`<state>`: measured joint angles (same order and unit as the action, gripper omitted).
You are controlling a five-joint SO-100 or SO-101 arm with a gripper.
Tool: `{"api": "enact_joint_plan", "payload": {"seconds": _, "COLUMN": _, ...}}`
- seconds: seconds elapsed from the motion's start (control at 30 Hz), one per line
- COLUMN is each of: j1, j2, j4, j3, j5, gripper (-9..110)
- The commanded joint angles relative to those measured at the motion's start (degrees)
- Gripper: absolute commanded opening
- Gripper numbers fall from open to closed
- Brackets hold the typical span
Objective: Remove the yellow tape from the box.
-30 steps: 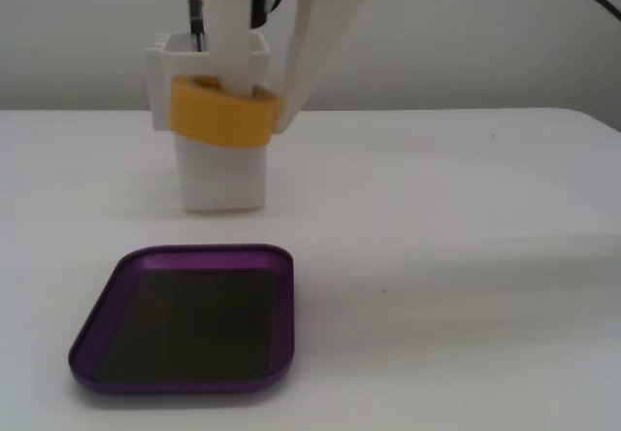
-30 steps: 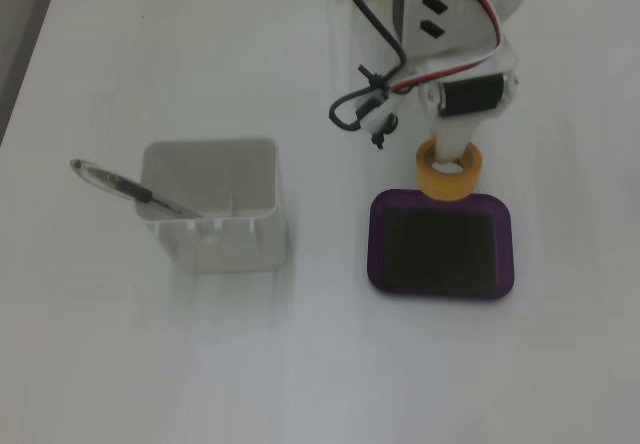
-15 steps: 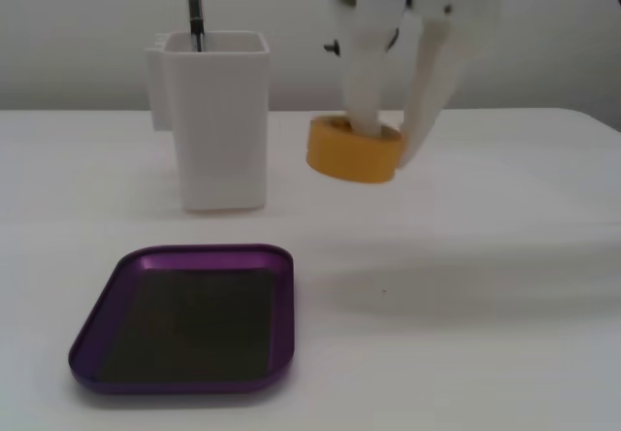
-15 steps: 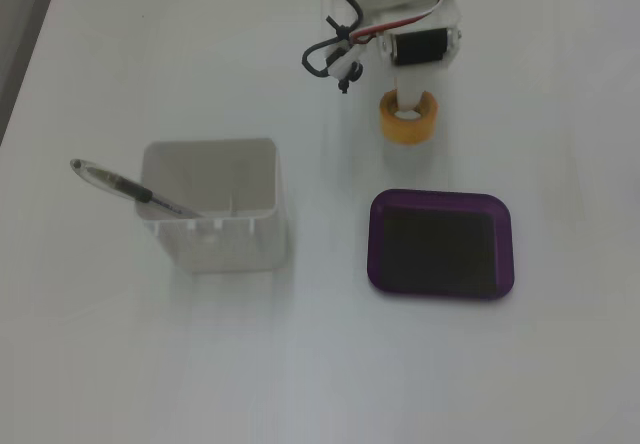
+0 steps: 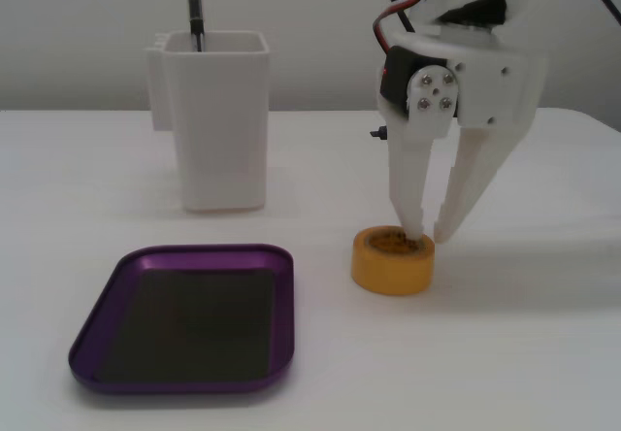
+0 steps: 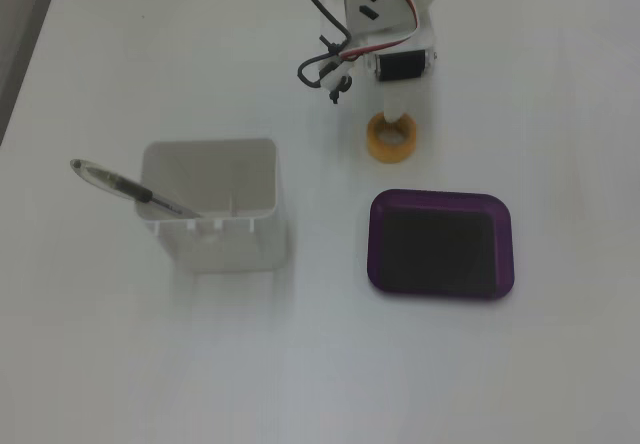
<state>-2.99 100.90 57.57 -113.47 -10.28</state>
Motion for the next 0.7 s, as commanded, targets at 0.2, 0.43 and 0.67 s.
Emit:
{"api": "enact_joint_plan", "payload": {"seconds": 0.2, "j1": 0.09, "j2": 4.83, "j4": 0.70, "j3": 1.14, "j5": 0.26, "gripper": 11}}
{"api": "enact_joint_plan", "payload": {"seconds": 0.43, "j1": 0.70, "j2": 17.23, "j4": 17.58, "j3": 14.59, "j5": 0.26, "gripper": 11}}
{"api": "enact_joint_plan", "payload": {"seconds": 0.67, "j1": 0.88, "j2": 36.30, "j4": 21.18, "j3": 8.88, "j5": 0.26, "gripper": 12}}
